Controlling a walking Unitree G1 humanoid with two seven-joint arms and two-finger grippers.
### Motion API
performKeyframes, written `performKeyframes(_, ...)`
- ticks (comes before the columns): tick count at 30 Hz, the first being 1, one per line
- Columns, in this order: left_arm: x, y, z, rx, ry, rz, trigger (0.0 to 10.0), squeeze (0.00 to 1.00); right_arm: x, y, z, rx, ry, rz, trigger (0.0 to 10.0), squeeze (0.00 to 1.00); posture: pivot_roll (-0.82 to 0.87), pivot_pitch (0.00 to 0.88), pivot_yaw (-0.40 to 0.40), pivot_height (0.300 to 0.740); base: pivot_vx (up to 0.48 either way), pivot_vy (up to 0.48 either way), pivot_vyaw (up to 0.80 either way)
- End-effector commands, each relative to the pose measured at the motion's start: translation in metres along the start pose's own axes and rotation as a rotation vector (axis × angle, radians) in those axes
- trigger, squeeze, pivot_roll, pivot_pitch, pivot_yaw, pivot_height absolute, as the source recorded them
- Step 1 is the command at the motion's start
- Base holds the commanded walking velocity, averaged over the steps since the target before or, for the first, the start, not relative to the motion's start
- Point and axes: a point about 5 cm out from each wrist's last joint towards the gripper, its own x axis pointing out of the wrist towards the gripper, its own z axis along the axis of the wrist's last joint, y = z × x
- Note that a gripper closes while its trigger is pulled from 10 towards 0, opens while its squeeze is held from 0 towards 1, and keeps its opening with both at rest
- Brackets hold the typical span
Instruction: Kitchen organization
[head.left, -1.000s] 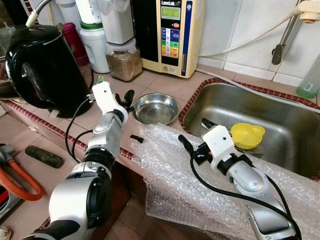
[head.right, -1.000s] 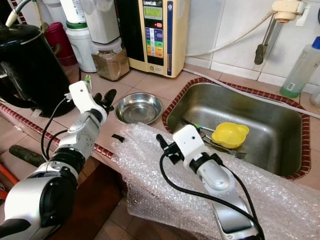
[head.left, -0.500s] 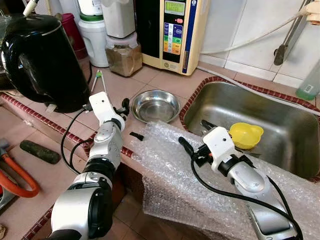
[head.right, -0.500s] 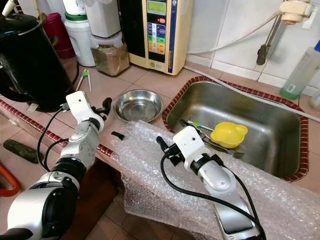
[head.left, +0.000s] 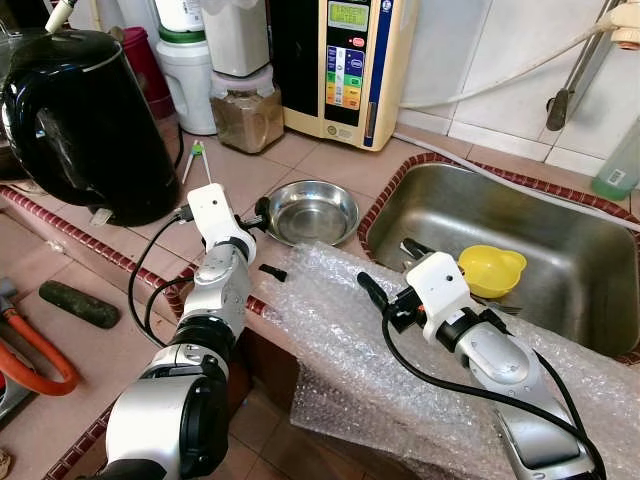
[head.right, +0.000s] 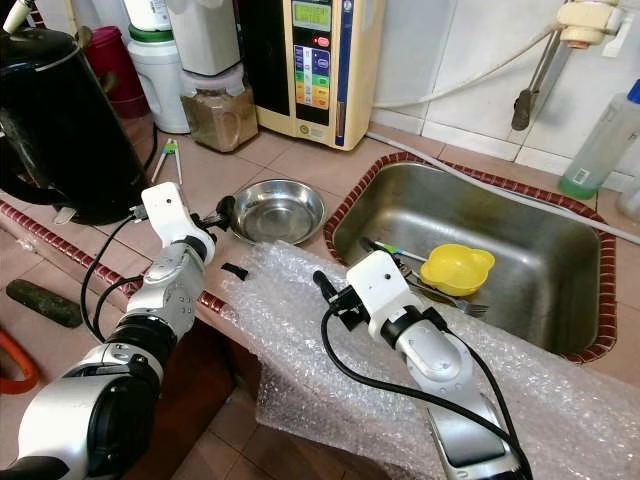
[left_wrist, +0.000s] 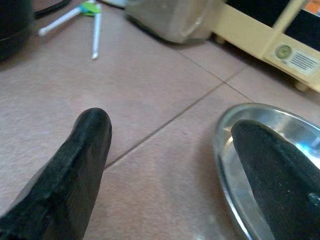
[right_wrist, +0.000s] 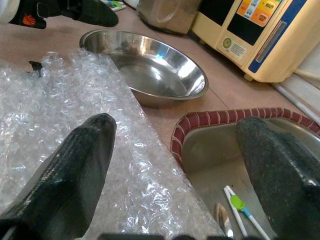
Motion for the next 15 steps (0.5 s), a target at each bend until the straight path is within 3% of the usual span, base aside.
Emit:
performKeyframes(1,0.001,-0.008,0.0,0.04,0.023,-0.044,10.0,1.0,-0.002,-0.003,0.001,-0.005,-0.009,-0.018,10.0,0.0,-0.12,0.025,0.054,0.74,0.0,0.0,0.0)
performKeyframes(3,-0.001,-0.009,-0.015,0.057,0.131,-0.06,10.0,1.0,-0.002,-0.002,0.001,-0.004,-0.009,-0.018,10.0,0.0,-0.12,0.027,0.059,0.74,0.0,0.0,0.0)
performKeyframes(7,-0.002,-0.009,-0.019,0.162,0.13,-0.081,10.0,1.0,-0.001,-0.001,0.002,-0.004,-0.01,-0.02,10.0,0.0,-0.13,0.026,0.064,0.74,0.0,0.0,0.0)
performKeyframes(10,-0.004,-0.006,-0.028,0.198,0.188,-0.085,10.0,1.0,-0.001,-0.001,0.002,0.002,-0.013,-0.03,10.0,0.0,-0.13,0.026,0.067,0.74,0.0,0.0,0.0)
performKeyframes(11,-0.004,-0.005,-0.03,0.191,0.204,-0.089,7.6,1.0,-0.001,-0.001,0.002,0.003,-0.012,-0.032,10.0,0.0,-0.13,0.026,0.067,0.74,0.0,0.0,0.0)
performKeyframes(12,-0.005,-0.004,-0.034,0.164,0.235,-0.096,1.4,0.85,-0.001,0.0,0.002,0.004,-0.013,-0.032,10.0,0.0,-0.13,0.026,0.067,0.74,0.0,0.0,0.0)
performKeyframes(13,-0.006,-0.003,-0.035,0.152,0.244,-0.094,0.0,0.23,-0.001,0.001,0.002,0.004,-0.014,-0.032,10.0,0.0,-0.13,0.026,0.067,0.74,0.0,0.0,0.0)
performKeyframes(14,-0.006,-0.002,-0.035,0.147,0.249,-0.092,0.0,0.23,-0.001,0.001,0.002,0.004,-0.014,-0.032,10.0,0.0,-0.13,0.026,0.067,0.74,0.0,0.0,0.0)
performKeyframes(15,-0.006,-0.002,-0.034,0.148,0.248,-0.098,0.0,0.0,-0.002,0.002,0.002,0.004,-0.013,-0.031,10.0,0.0,-0.13,0.026,0.067,0.74,0.0,0.0,0.0)
